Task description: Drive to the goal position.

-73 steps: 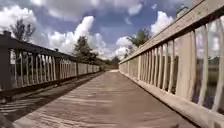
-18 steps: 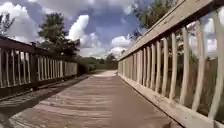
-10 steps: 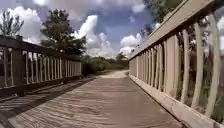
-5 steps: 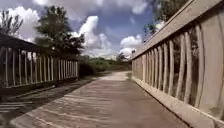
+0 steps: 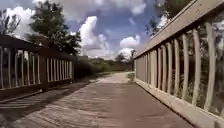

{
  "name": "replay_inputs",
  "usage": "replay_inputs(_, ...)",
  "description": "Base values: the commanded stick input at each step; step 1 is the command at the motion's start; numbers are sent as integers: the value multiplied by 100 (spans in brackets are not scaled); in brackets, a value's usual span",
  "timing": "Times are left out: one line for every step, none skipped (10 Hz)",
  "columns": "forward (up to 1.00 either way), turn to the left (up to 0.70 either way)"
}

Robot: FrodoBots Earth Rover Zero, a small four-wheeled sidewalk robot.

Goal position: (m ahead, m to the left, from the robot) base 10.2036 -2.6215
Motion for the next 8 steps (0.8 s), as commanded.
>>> replay_inputs(100, 0)
replay_inputs(100, 0)
replay_inputs(100, 0)
replay_inputs(100, 0)
replay_inputs(100, 0)
replay_inputs(100, 0)
replay_inputs(100, 0)
replay_inputs(100, 0)
